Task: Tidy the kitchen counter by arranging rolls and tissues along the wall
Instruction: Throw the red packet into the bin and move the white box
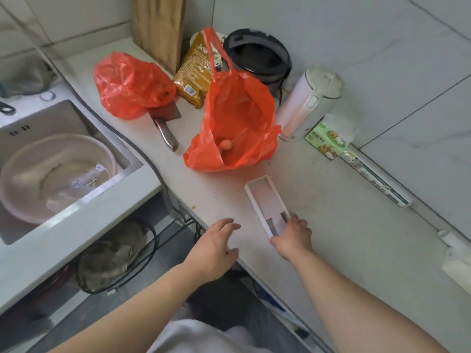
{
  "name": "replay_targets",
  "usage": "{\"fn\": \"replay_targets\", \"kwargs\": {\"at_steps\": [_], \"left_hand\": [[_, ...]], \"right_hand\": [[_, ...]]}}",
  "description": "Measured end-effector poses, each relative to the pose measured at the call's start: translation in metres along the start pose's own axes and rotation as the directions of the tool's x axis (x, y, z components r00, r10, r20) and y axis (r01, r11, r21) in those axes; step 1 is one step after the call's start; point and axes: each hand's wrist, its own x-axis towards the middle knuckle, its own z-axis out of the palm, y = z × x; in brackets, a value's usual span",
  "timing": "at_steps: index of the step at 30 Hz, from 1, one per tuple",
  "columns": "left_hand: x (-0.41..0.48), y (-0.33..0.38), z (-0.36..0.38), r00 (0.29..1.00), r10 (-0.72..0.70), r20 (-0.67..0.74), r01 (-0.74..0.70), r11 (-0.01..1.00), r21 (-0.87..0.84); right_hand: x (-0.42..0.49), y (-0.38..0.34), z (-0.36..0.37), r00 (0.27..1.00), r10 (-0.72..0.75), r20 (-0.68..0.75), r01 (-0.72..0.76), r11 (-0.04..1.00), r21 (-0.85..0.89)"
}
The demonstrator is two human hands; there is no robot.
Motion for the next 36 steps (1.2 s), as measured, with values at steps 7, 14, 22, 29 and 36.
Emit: {"fn": "replay_targets", "kwargs": {"at_steps": [7,14,22,29,36], "left_hand": [[0.012,0.014,0.008,0.904,-0.423,-0.058,0.272,0.675,-0.686],[-0.032,0.014,0.022,0.837,-0.509,-0.202,0.210,0.639,-0.740],[-0.149,0.010,0.079,0.688,-0.645,-0.333,0.230,0.629,-0.743],[-0.283,-0.010,0.135,0.448,-0.819,-0.359,0.332,0.525,-0.783],[-0.405,-0.033,0.178,0.164,-0.935,-0.315,0.259,0.349,-0.901]], "right_hand": [[-0.053,0.016,0.002,0.987,-0.143,-0.074,0.152,0.979,0.132],[-0.089,0.051,0.013,0.889,-0.441,-0.123,0.453,0.887,0.089],[-0.132,0.084,0.048,0.723,-0.691,-0.017,0.689,0.719,0.091],[-0.203,0.071,0.098,0.439,-0.884,0.161,0.874,0.462,0.152],[-0.289,0.036,0.143,0.103,-0.948,0.302,0.969,0.164,0.186]]}}
